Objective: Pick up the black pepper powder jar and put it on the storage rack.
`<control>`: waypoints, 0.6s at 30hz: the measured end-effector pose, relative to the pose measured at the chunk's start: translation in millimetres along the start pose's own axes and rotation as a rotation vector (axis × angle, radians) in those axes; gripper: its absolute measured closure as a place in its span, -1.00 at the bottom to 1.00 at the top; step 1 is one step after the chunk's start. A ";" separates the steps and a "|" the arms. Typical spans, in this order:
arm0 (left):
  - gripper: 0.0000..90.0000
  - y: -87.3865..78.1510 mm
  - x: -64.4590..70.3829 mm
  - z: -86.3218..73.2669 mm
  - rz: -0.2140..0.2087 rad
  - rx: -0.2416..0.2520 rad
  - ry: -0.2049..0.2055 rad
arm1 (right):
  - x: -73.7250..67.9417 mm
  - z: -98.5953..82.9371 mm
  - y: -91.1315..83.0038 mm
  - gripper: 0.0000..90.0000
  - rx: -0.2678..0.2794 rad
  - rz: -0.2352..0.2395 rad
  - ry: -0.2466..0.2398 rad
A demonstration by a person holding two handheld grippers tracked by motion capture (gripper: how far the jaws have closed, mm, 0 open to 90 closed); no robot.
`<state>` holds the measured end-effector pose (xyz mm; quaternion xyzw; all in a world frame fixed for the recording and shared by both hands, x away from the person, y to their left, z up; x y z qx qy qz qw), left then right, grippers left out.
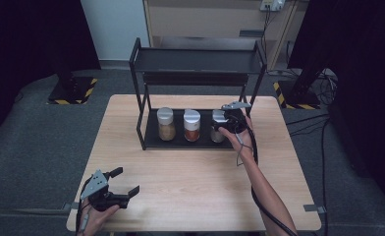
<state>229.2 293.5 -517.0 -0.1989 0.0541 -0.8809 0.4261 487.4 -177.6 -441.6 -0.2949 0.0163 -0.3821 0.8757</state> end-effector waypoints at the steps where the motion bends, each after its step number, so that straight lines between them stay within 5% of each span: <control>1: -0.96 0.1 0.1 0.0 0.000 0.000 0.000 | 0.3 -0.7 0.0 -0.31 0.004 -0.001 -0.003; 7: -0.96 0.1 0.3 0.1 0.000 -0.001 0.001 | -2.8 -2.5 -0.6 -0.34 0.017 -0.003 -0.016; 18: -0.96 0.2 0.7 0.2 0.000 -0.002 0.003 | 0.3 -2.9 -8.0 -0.80 0.061 -0.013 -0.007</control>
Point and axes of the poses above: each handheld gripper's, and its own axes: y roughly forward along the jaws, z roughly out of its top, x roughly to its right, the point moved 9 cm from there along y, roughly forward along the jaws, and after that the axes turned 14 degrees about -y, right-handed, at the moved point
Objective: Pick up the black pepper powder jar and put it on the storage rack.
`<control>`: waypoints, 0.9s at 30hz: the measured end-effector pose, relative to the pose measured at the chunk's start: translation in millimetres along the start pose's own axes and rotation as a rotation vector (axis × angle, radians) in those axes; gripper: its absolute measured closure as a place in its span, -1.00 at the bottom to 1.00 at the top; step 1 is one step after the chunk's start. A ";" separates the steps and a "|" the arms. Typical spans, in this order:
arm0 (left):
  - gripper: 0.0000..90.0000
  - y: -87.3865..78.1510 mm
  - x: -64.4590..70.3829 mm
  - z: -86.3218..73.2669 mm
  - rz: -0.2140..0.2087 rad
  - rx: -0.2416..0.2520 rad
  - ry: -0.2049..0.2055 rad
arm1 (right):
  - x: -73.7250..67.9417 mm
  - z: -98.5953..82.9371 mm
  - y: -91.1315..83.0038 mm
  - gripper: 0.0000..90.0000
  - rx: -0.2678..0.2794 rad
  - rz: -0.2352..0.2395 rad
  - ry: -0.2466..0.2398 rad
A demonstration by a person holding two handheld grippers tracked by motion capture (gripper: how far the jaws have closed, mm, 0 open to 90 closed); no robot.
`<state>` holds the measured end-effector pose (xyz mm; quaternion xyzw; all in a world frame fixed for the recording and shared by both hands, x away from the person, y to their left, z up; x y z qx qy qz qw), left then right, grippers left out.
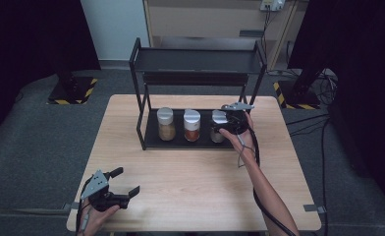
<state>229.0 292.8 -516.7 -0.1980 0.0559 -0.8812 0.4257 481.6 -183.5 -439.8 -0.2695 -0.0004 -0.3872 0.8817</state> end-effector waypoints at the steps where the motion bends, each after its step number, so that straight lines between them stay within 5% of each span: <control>1: -0.96 0.0 0.0 0.0 0.000 0.000 0.000 | 0.6 1.5 -1.3 -0.82 0.007 -0.005 -0.006; 27: -0.96 0.3 0.4 0.1 -0.001 -0.003 0.001 | -1.1 39.7 -52.3 -0.83 0.103 0.029 -0.073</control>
Point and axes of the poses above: each handheld gripper's, and its own axes: y roughly forward along the jaws, z roughly out of its top, x roughly to its right, the point moved 9 cm from there along y, roughly forward along the jaws, and after that the axes turned 14 degrees about -y, right-handed, at the moved point
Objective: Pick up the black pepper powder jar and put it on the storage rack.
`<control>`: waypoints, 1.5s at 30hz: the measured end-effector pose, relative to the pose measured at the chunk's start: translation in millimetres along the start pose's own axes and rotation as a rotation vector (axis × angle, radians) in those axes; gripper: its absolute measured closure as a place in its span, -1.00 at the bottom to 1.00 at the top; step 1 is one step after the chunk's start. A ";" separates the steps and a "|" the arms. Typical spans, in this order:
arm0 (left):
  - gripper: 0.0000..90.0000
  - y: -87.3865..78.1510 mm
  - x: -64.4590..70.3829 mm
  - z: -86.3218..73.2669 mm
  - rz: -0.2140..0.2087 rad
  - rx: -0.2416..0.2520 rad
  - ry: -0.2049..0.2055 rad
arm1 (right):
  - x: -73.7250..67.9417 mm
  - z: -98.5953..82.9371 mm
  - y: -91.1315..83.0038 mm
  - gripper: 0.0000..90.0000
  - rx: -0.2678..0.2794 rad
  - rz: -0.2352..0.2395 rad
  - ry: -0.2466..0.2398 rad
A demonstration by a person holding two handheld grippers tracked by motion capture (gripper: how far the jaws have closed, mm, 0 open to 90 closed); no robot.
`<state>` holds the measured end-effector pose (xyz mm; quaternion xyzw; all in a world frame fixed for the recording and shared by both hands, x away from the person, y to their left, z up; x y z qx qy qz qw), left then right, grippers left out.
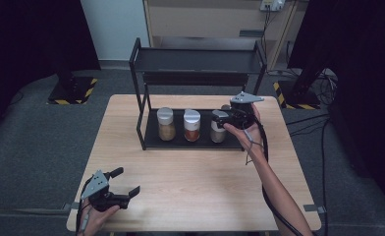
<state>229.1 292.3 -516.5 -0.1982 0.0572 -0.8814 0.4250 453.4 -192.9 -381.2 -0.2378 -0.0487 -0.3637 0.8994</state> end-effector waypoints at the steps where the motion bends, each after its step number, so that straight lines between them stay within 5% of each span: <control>1: -0.96 0.0 0.1 0.0 0.000 0.000 0.001 | -0.8 1.7 -3.3 -0.83 0.005 0.001 -0.005; 23: -0.97 0.6 -0.5 0.0 0.002 -0.002 -0.005 | -19.5 7.0 -56.3 -0.83 0.102 0.055 -0.040; 45: -0.97 3.3 -0.1 -0.1 0.000 -0.011 -0.008 | -41.0 -32.3 -100.0 -0.84 0.128 0.088 -0.034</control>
Point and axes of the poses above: each handheld gripper's, and its own axes: y roughly forward along the jaws, z roughly out of its top, x roughly to its right, the point moved 9 cm from there along y, roughly forward along the jaws, and after that the axes turned 14 degrees about -y, right-handed, at the moved point
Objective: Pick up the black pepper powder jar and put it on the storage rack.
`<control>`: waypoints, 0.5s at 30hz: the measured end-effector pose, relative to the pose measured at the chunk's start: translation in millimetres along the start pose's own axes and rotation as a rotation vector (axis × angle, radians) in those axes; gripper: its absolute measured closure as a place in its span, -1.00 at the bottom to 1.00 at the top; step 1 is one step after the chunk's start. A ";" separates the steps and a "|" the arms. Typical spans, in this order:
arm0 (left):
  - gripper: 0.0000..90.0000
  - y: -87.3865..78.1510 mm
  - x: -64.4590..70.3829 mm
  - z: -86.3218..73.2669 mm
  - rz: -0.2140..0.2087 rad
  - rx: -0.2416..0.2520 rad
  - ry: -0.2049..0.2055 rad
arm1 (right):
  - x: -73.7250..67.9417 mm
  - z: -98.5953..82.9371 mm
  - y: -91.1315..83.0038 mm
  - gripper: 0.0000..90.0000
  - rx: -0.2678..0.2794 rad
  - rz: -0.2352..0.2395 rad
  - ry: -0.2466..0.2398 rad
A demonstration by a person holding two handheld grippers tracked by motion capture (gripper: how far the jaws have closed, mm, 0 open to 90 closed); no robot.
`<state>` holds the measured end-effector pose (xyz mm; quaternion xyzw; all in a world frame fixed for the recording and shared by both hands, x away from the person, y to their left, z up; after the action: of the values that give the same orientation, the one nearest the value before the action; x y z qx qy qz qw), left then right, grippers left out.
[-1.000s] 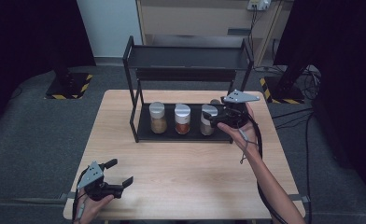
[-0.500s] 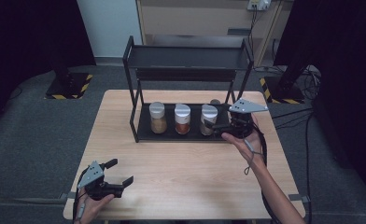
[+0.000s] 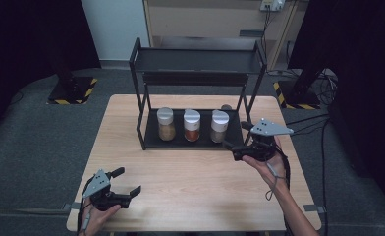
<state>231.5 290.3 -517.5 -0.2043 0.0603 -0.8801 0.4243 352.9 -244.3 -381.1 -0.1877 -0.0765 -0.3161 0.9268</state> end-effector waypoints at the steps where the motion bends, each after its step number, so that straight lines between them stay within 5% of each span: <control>1: -0.97 -0.2 0.2 -0.1 -0.001 0.000 0.001 | -1.0 -1.8 -1.4 -0.84 0.000 -0.001 0.003; 15: -0.97 -2.3 1.2 0.0 -0.004 0.003 0.009 | -12.9 -23.0 -17.7 -0.84 -0.013 -0.012 0.020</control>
<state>229.2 290.8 -516.5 -0.1996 0.0603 -0.8820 0.4226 332.5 -259.1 -400.3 -0.1903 -0.0664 -0.3239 0.9244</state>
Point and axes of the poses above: each handheld gripper's, and its own axes: y roughly forward along the jaws, z roughly out of its top, x roughly to its right, the point moved 9 cm from there along y, roughly forward along the jaws, and after that the axes turned 14 degrees about -y, right-handed, at the moved point
